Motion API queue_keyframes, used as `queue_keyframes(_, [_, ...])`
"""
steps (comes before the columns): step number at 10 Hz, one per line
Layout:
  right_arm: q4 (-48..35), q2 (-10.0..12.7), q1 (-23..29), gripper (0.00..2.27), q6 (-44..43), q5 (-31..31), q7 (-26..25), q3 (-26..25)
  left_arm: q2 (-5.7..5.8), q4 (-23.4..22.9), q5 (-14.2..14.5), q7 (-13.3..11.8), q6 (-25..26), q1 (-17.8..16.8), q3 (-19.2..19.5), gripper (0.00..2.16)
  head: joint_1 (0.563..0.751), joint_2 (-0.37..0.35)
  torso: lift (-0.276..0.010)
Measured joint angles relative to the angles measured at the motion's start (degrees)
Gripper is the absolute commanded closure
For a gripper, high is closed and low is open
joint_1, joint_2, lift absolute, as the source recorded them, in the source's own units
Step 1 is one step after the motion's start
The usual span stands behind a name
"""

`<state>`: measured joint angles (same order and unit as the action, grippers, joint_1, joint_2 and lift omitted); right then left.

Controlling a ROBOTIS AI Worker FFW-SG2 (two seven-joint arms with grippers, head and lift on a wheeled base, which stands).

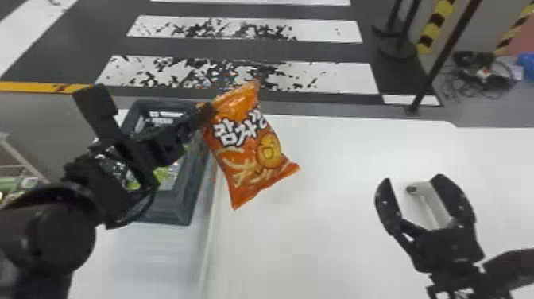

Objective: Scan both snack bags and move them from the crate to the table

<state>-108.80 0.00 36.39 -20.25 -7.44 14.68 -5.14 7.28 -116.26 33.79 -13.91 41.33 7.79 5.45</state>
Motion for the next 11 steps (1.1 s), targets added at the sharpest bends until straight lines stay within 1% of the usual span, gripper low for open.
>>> queue_keyframes(1, [0.6, 0.0, -0.1, 0.11, -0.7, -0.6, 0.0, -0.4, -0.58, 3.2, -3.7, 0.9, -4.4, -0.2, -6.4, 2.14, 0.695, -0.132, -0.037])
queue_keyframes(2, [1.0, 0.0, -0.1, 0.11, -1.1, -0.8, 0.0, -0.7, -1.38, 8.2, -5.8, 1.0, -9.2, -1.2, -11.8, 2.14, 0.695, -0.192, -0.037])
queue_keyframes(3, [1.2, 0.0, -0.1, 0.11, -1.2, -0.8, 0.0, -1.0, -2.89, 14.5, -6.3, 0.6, -12.9, -2.8, -15.6, 2.14, 0.695, -0.242, -0.037])
queue_keyframes(4, [1.2, 0.0, -0.1, 0.11, -1.2, -0.8, 0.0, -1.3, -4.37, 20.8, -6.5, 0.4, -16.9, -4.5, -18.7, 2.14, 0.695, -0.266, -0.037])
queue_keyframes(5, [1.2, 0.0, 0.0, 0.11, -1.2, -0.8, 0.0, -1.4, -5.43, 26.0, -7.1, 0.4, -20.2, -5.8, -21.6, 2.14, 0.695, -0.306, -0.037])
queue_keyframes(6, [1.2, 0.0, 0.0, 0.11, -1.2, -0.8, 0.0, -1.4, -6.08, 29.6, -7.9, 0.6, -22.5, -6.7, -24.2, 1.93, 0.695, -0.335, -0.037])
queue_keyframes(7, [1.2, 0.0, 0.1, 0.11, -1.2, -0.8, 0.0, -1.3, -6.26, 31.3, -8.7, 1.0, -23.6, -7.0, -26.5, 0.44, 0.695, -0.350, -0.037])
queue_keyframes(8, [1.1, 0.0, 0.1, 0.11, -1.2, -0.8, 0.0, -1.1, -6.24, 31.6, -9.6, 2.6, -24.1, -6.9, -28.1, 0.00, 0.695, -0.350, -0.037])
queue_keyframes(9, [0.9, 0.0, 0.2, 0.11, -1.2, -0.8, 0.0, -1.0, -5.90, 30.4, -11.2, 3.5, -24.7, -6.1, -28.7, 0.03, 0.695, -0.350, -0.037])
queue_keyframes(10, [0.9, 0.0, 0.4, 0.11, -1.1, -0.8, 0.0, -1.0, -5.42, 27.6, -14.0, 4.1, -25.2, -4.6, -27.9, 0.07, 0.695, -0.350, -0.037])
queue_keyframes(11, [0.8, 0.0, 0.4, 0.11, -0.9, -0.8, 0.6, -1.1, -4.89, 23.9, -16.6, 5.4, -25.5, -2.9, -26.4, 0.07, 0.695, -0.335, -0.037])
